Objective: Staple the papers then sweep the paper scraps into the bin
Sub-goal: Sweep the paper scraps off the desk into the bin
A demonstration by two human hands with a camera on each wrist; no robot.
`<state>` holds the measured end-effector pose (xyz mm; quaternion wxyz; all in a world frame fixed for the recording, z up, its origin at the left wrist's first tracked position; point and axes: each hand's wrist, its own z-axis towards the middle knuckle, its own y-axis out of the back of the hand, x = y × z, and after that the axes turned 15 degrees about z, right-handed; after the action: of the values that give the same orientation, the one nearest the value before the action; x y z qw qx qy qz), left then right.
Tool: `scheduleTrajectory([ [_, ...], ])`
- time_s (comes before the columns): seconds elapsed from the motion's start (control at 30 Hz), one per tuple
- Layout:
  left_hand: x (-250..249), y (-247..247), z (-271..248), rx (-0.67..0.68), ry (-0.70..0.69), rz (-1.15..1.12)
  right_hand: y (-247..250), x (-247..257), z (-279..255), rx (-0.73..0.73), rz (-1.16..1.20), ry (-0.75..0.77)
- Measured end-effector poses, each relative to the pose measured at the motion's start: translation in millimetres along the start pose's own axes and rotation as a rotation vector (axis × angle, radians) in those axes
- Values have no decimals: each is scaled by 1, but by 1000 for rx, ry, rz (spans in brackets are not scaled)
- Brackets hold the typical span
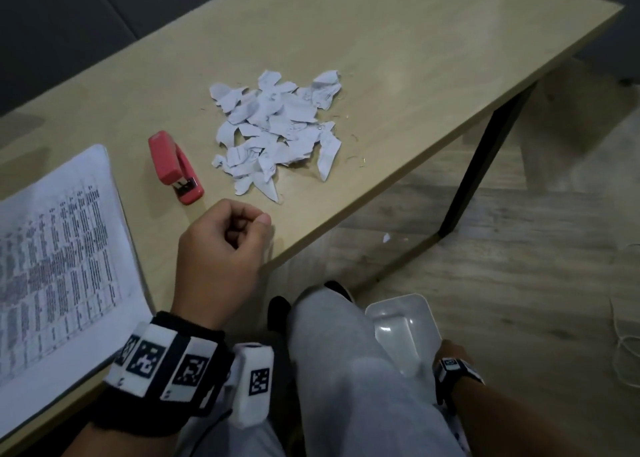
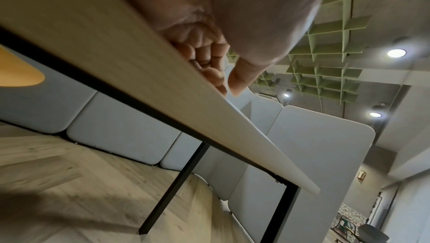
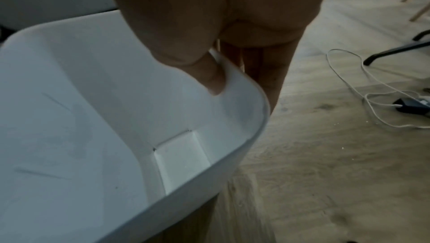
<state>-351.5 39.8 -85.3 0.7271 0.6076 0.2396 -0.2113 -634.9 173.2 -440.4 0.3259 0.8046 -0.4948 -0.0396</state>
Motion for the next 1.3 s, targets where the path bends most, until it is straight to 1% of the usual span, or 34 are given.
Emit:
scheduleTrajectory([
  [0.1,0,0,2,14,-8,11,12,12,3,61,-57,-12],
  [0.17,-1,0,2,16,-5,26,27,25,6,54,-72,17],
  [0.3,-11,1,5,32,16,38,71,57,2,-4,-72,132],
  [0.4,-23,4,10,18,34,46,112,90,-20,-86,-100,215],
  [0.5,-35,3,16,23,18,106,144,128,-39,-143,-136,303],
  [0.57,-43,1,21,74,-11,199,159,152,-49,-164,-199,377],
  [0.67,-54,-3,30,187,-47,391,171,177,-19,-212,-222,414],
  [0.7,-58,-4,33,234,-46,443,174,184,-8,-196,-227,406],
  [0.73,-62,-5,35,281,-44,486,179,193,-14,-179,-240,414],
  [0.77,-66,-6,36,323,-45,516,186,203,-42,-162,-253,421],
  [0.8,-69,-7,35,356,-51,530,192,211,-74,-166,-265,459],
  [0.83,-72,-8,34,383,-63,527,196,216,-95,-168,-263,487],
  [0.9,-78,-11,28,402,-112,494,199,221,-112,-181,-265,507],
  [0.97,-81,-14,18,394,-187,445,201,223,-113,-184,-256,488],
  [1.07,-81,-19,2,348,-326,367,206,226,-116,-175,-288,499],
  [1.17,-79,-22,-11,332,-468,303,211,228,-124,-166,-319,503],
  [1.23,-78,-23,-15,307,-526,262,213,228,-121,-160,-314,488],
  [1.3,-76,-22,-14,272,-547,221,216,228,-129,-161,-313,492],
])
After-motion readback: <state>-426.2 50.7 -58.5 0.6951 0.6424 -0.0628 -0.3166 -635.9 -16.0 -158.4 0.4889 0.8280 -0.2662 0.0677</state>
